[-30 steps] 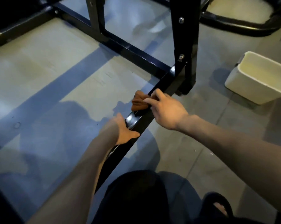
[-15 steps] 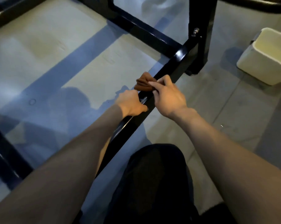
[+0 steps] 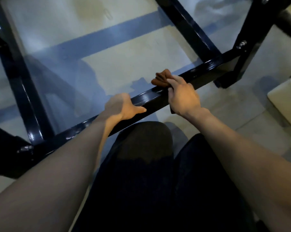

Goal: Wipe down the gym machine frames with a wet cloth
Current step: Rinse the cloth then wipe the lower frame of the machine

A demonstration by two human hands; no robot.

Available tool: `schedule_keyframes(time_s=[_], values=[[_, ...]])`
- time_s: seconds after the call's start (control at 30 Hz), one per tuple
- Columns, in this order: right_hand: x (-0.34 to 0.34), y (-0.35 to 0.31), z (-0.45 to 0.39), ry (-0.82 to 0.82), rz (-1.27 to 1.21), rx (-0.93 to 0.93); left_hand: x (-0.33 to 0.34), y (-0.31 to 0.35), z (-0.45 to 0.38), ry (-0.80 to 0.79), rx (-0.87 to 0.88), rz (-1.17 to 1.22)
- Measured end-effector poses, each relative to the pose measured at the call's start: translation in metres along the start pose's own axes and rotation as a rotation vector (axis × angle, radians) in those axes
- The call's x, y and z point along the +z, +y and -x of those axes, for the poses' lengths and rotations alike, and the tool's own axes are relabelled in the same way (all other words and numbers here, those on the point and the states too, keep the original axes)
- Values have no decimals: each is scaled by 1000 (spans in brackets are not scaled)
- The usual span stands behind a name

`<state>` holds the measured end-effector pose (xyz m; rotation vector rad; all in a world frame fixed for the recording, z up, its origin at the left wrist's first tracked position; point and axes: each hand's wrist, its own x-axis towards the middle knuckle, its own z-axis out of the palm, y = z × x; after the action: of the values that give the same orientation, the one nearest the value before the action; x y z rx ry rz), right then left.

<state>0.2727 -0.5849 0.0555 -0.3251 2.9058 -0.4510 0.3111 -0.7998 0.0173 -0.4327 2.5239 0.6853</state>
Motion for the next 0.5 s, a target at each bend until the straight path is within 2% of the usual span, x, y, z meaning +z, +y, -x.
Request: schedule_keyframes(time_s=[0.1,0.23,0.3,0.5], values=[[0,10,2,-6,60,-85,-1,2,18,54,0,-79],[-13,40,-22,86,7,108,-12,7,18,5,-6,-103],[-8,35,-24,87,-24,143,-10,5,16,-2,-8,-118],[12,1,20,-9,28,-184,-6,3,19,38,17,-142]])
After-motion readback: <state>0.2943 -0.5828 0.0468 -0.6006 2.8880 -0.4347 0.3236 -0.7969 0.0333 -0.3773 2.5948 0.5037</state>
